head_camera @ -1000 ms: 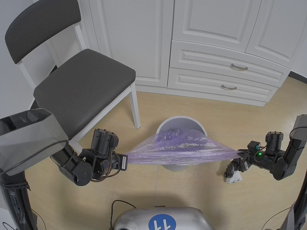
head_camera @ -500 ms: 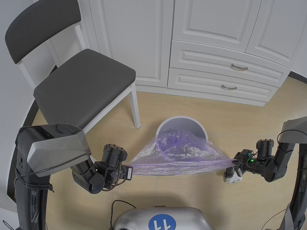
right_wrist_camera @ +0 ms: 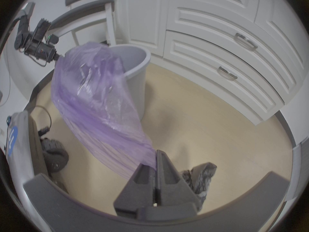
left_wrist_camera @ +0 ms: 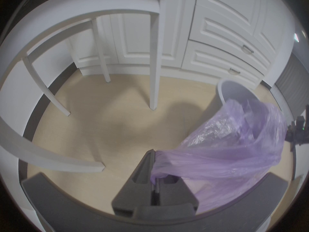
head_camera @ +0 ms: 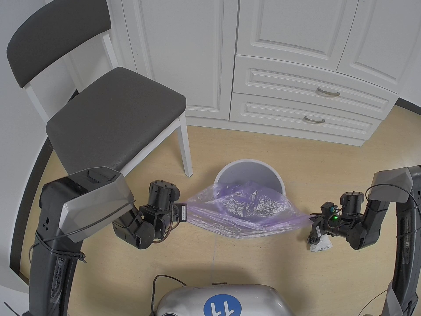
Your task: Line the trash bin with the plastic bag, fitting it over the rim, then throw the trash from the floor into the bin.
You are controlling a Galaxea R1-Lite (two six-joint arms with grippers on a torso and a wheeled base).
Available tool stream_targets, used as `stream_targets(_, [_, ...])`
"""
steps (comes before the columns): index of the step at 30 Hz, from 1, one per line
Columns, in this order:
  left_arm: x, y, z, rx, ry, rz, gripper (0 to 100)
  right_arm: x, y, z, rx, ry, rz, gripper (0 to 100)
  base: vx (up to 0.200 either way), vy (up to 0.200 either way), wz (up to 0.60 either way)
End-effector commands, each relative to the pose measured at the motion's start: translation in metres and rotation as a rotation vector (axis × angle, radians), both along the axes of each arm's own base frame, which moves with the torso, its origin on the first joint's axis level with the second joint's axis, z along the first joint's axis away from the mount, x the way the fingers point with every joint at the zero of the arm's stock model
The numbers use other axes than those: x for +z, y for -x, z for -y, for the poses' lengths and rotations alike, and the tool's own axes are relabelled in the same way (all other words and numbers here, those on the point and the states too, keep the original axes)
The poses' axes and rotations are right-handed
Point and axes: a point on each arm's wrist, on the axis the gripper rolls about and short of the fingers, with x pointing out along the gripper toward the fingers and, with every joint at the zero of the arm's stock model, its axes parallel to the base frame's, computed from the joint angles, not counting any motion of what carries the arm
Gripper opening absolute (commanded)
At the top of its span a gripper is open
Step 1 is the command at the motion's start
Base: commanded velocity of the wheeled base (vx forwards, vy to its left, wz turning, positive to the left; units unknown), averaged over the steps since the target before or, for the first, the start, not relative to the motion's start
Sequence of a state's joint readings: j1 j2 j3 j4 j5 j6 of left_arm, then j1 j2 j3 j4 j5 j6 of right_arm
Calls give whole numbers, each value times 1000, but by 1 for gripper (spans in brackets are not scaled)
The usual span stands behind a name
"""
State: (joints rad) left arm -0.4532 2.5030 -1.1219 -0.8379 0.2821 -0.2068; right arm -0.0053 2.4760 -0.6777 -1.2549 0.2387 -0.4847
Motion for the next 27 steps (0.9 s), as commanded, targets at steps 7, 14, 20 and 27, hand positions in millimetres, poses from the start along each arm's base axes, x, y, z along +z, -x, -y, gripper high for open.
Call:
stream_targets(7, [37, 11, -20, 35, 37, 34, 0, 9, -5, -2, -6, -45, 41, 0, 0, 0, 0])
stream_targets(14, [36, 17, -22, 23, 45, 37, 0, 8, -5, -1, -9, -46, 38, 100, 0, 0, 0])
stream_targets(20, [32, 25, -18, 4, 32, 18, 0, 17, 7, 4, 33, -78, 29, 100, 0, 0, 0])
stream_targets(27, [44, 32, -20, -1, 32, 31, 0, 37, 18, 14, 106, -128, 56, 100, 0, 0, 0])
